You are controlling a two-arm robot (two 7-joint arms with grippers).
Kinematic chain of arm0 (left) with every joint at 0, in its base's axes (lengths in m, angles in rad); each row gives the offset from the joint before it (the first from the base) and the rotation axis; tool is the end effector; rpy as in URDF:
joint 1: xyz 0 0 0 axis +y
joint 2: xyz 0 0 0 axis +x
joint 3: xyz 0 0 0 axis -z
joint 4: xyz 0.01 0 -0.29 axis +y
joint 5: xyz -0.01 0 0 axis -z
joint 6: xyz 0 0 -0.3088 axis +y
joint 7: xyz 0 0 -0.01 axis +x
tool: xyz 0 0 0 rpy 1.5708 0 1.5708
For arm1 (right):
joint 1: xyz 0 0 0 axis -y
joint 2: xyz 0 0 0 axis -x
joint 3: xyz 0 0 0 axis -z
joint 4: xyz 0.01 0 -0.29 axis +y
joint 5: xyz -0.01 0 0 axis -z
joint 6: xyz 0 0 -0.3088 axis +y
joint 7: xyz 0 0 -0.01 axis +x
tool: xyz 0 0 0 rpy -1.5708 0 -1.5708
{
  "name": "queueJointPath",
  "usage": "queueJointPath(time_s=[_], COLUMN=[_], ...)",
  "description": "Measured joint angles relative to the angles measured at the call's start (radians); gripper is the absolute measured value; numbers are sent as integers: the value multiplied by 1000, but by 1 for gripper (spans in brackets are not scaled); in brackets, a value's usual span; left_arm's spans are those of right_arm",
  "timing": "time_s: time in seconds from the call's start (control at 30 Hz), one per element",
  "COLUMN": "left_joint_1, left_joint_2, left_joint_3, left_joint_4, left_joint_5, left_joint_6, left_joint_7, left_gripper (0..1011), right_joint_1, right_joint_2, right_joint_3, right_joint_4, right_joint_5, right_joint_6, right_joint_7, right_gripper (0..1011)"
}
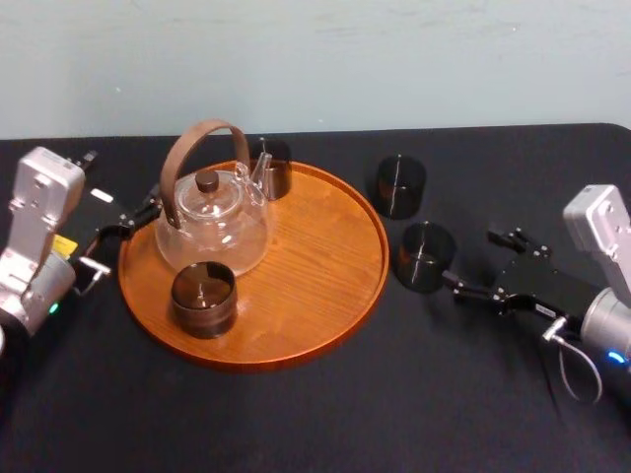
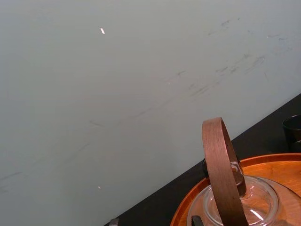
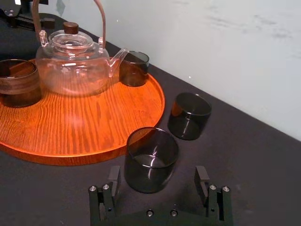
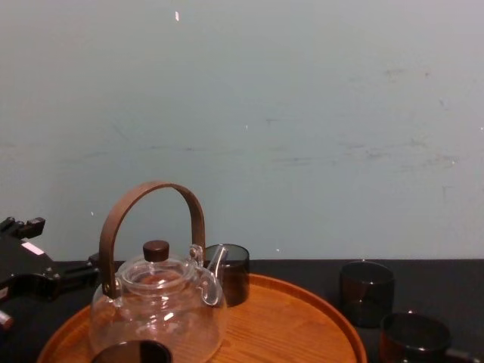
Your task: Pick up the glass from the table and place it on the tray.
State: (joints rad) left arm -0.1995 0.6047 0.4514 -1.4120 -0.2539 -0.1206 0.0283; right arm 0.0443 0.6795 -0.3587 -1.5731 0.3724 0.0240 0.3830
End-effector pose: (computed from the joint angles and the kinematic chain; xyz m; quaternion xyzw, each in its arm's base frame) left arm 0.3581 0.0827 -0.3023 0.1415 -0.1325 0.5799 0.7913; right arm 0.3211 -0.0983 -0.2916 -0.1729 -0.0218 -0.4206 0.8903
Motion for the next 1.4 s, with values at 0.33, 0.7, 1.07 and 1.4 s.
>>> queueJointPath(time_s=[0.33,0.7,1.07,1.4], left_joint_1=[0,0,0,0], left_joint_2=[0,0,0,0], left_joint_3=[0,0,0,0], left_joint_4=[0,0,0,0], left_joint_5=[0,0,0,0], left_joint_6=[0,0,0,0], left_joint_7=[0,0,0,0], left_gripper=[1001,1001,1001,1001], right_joint_1=[36,68,104,137], right_joint_2=[-47,-93,-131,-146], right_joint_3=[-5,-3,-7,-19], right_joint_4=[40,87,136,151], right_joint_5=[-17,-37,-54,-66], right_joint_6=[42,75,108,154], right_joint_7=[29,52,69,81], right_gripper=[1002,1002,1002,1002])
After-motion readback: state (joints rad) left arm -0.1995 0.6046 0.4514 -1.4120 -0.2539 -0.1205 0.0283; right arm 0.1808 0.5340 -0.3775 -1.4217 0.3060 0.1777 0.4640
